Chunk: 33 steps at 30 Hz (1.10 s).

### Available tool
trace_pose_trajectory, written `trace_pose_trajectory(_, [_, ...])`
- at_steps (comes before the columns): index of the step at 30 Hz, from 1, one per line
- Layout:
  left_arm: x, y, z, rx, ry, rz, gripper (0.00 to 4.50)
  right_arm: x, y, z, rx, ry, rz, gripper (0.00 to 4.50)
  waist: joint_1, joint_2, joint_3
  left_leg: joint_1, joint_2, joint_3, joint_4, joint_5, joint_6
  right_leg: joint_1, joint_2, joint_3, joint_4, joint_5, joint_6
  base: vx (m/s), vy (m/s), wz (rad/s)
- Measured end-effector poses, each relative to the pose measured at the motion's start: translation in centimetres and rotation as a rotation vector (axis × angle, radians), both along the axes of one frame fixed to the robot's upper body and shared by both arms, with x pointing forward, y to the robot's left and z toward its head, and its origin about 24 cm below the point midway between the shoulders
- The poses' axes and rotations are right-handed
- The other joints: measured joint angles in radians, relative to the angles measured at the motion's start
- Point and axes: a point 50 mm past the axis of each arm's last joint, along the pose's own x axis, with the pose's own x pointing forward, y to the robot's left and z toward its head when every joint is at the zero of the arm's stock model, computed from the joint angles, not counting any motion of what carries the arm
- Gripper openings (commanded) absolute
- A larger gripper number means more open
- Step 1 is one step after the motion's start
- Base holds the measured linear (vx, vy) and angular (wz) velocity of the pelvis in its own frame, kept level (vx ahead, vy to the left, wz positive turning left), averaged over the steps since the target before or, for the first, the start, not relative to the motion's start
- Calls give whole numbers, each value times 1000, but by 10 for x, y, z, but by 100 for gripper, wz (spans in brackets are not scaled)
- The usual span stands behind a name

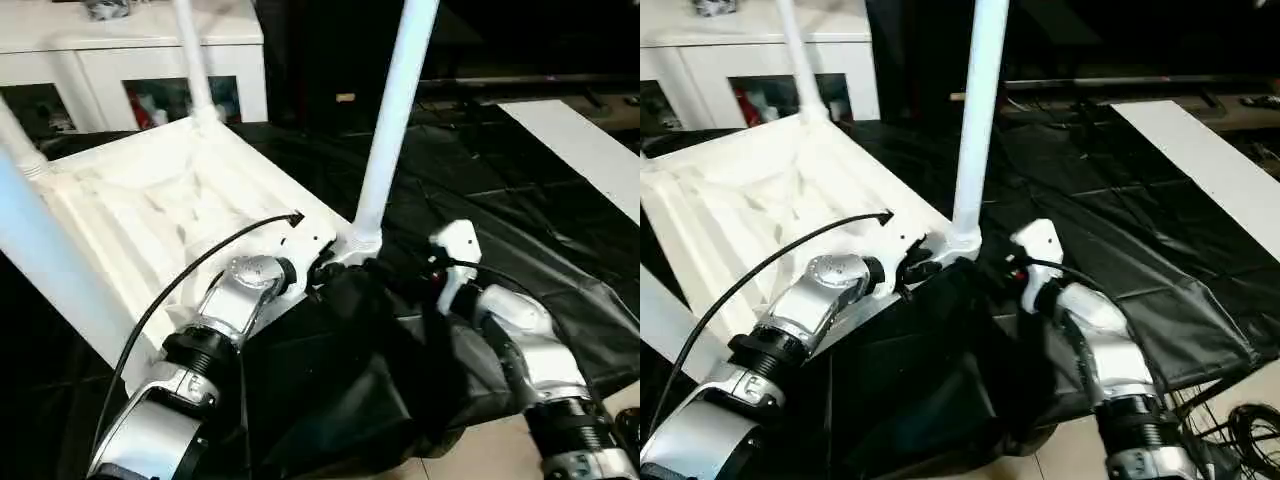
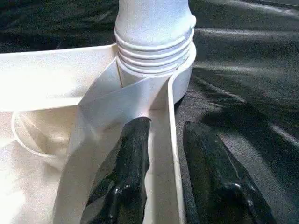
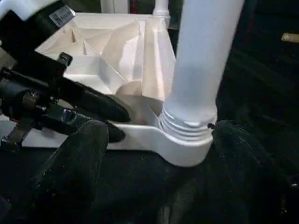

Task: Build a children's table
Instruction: Rotate leg to tighten

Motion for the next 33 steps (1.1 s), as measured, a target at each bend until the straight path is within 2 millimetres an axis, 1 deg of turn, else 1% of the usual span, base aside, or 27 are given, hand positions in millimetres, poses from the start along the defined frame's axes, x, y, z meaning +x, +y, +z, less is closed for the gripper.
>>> trace_pose_trajectory(6, [1, 0, -1, -19, 24, 46, 144, -2, -4, -1, -4, 2, -10, 396, 0, 1, 0, 0, 0, 0, 0, 0, 0, 0, 0, 0, 0, 0, 0, 0, 0, 0])
trace_pose_trajectory(12, [4, 0, 0, -1, 62, 60, 144, -5, -5, -4, -4, 13, -13, 396, -1, 2, 1, 1, 0, 0, 0, 0, 0, 0, 0, 0, 0, 0, 0, 0, 0, 0])
trace_pose_trajectory(13, [5, 0, 0, 8, 73, 59, 127, -5, -5, -4, -4, 15, -12, 396, -2, 3, 0, 1, 0, 0, 0, 0, 0, 0, 0, 0, 0, 0, 0, 0, 0, 0])
trace_pose_trajectory(14, [5, 0, 1, 17, 78, 55, 127, -5, -5, -3, -4, 14, -11, 396, -2, 4, 0, 1, 0, 0, 0, 0, 0, 0, 0, 0, 0, 0, 0, 0, 0, 0])
trace_pose_trajectory(16, [6, 1, 2, 52, 90, 29, 106, -5, -4, -1, -4, 6, -9, 396, -4, 4, 1, 2, 0, 0, -1, 0, 0, 0, 0, 0, 0, 0, 1, 0, 0, 0])
trace_pose_trajectory(17, [6, 1, 2, 67, 95, 20, 106, -5, -4, -1, -4, 4, -9, 396, -4, 5, 1, 2, 0, 0, -1, 0, 0, 0, 0, 0, 0, 1, 1, 0, 0, 0])
trace_pose_trajectory(19, [6, 2, 3, 92, 108, -6, 88, -5, -4, -1, -4, 3, -9, 396, -5, 6, 1, 2, 0, -1, -1, 0, 0, -1, 0, 0, 0, 1, 1, 0, 0, 0])
trace_pose_trajectory(21, [5, 3, 3, 99, 122, -18, 71, -5, -4, -1, -5, 2, -11, 396, -6, 8, 0, 2, 0, -1, -2, 0, 0, -1, 0, 0, 0, 1, 1, 0, 0, 0])
trace_pose_trajectory(23, [5, 4, 4, 107, 134, -34, 62, -5, -4, 0, -5, 2, -12, 396, -5, 9, -1, 2, 0, -1, -3, 0, 0, -1, 1, 0, -1, 1, 2, 0, 0, 0])
trace_pose_trajectory(24, [4, 4, 4, 106, 137, -40, 44, -5, -4, 0, -5, 2, -13, 396, -5, 11, -1, 2, 0, -1, -3, 0, 0, -1, 1, -1, -1, 1, 2, 0, 0, 0])
trace_pose_trajectory(25, [4, 4, 4, 106, 137, -42, 44, -5, -4, 0, -5, 2, -14, 396, -5, 12, -1, 2, 1, -1, -3, 0, -1, -2, 1, -1, -1, 1, 2, 0, 0, 0])
trace_pose_trajectory(29, [4, 6, 4, 110, 142, -57, 9, -5, -5, 0, -6, 3, -19, 396, -5, 20, 0, 2, 1, -1, -3, 0, -1, -2, 1, -1, -1, 1, 2, 0, 0, 0])
trace_pose_trajectory(33, [3, 11, 4, 104, 160, -63, 1, -6, -6, -1, -11, 5, -21, 396, -1, 26, 1, 3, 1, -1, -3, 0, -1, -1, 1, -1, 0, 1, 2, 0, 0, 0])
